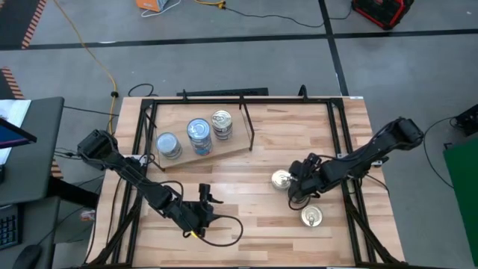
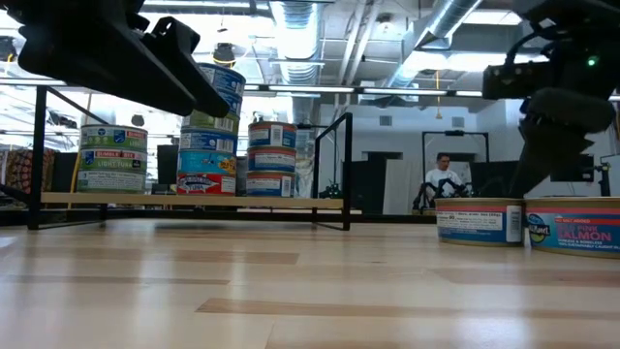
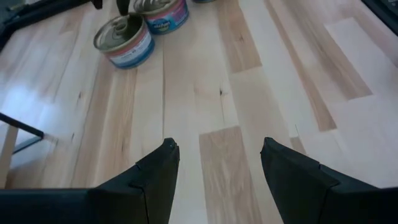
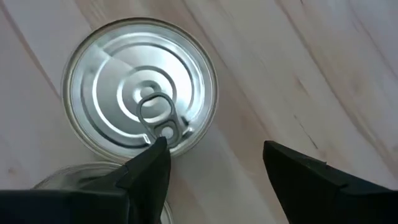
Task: Stack canned seafood by type on shelf
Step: Stack the blue pink tuna can on top of the blue pink tuna can on the shelf
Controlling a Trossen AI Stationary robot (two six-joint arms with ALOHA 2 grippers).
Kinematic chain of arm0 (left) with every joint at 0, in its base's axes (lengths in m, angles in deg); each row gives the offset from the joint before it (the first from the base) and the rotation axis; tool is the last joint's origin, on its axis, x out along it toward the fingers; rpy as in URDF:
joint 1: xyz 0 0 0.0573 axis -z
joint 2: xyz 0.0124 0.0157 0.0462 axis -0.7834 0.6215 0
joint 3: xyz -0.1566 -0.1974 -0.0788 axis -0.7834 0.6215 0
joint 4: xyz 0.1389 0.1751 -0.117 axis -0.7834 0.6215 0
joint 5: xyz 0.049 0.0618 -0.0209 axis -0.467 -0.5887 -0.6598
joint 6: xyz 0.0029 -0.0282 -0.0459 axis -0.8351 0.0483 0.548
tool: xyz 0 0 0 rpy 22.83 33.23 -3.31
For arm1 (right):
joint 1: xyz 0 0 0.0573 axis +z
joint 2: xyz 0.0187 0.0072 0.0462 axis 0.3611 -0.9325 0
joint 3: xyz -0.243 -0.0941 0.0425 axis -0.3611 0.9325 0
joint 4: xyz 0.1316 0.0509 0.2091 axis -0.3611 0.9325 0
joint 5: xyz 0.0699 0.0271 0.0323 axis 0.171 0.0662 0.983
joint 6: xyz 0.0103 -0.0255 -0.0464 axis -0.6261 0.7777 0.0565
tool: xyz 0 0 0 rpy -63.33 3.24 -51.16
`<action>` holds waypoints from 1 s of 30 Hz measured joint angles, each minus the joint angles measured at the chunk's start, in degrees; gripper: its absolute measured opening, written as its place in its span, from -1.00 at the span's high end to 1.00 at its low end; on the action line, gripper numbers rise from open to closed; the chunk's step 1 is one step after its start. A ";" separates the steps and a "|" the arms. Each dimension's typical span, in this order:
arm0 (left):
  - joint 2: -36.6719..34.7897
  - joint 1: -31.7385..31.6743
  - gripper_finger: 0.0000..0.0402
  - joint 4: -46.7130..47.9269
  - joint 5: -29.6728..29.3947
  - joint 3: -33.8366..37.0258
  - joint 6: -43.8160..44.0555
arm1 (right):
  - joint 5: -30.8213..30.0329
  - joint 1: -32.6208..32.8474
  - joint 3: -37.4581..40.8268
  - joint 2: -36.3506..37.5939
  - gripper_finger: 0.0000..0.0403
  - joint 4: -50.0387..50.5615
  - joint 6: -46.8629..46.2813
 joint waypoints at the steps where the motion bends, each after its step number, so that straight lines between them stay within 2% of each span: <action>1: -0.03 -0.01 -0.09 -0.23 -0.07 0.00 -0.14 | -0.04 0.00 0.00 0.46 -0.44 0.19 0.02; 4: -0.11 -0.04 -0.09 -0.29 -0.07 0.00 -0.07 | -1.00 -0.24 -0.03 2.04 -0.44 1.18 -1.06; 10: -0.11 -0.04 -0.09 -0.20 1.73 0.00 2.93 | -10.49 -0.87 -0.07 3.17 -0.44 8.84 -9.98; 13: -0.11 -0.04 -0.09 -0.25 1.87 0.00 3.15 | -11.50 -1.88 0.22 1.42 -0.44 8.74 -10.39; 18: -0.11 -0.31 -0.09 -0.93 3.05 0.04 3.38 | -4.23 -5.18 1.51 -5.22 -0.44 -2.79 -2.47; 21: -0.13 -0.37 -0.09 -1.09 3.05 0.04 3.34 | -0.08 -6.46 0.79 -9.48 -0.44 -15.18 3.88; 25: -0.13 -0.48 -0.09 -1.07 3.02 0.04 2.90 | 1.11 -7.09 -2.52 -13.57 -0.44 -30.93 13.54; 27: -0.13 -0.48 -0.09 -1.08 3.21 0.04 2.88 | 1.11 -7.52 -5.25 -15.01 -0.44 -33.43 17.23; 30: -0.13 -0.48 -0.09 -0.92 4.51 0.04 4.09 | 1.02 -7.90 -9.25 -15.47 -0.44 -30.93 20.28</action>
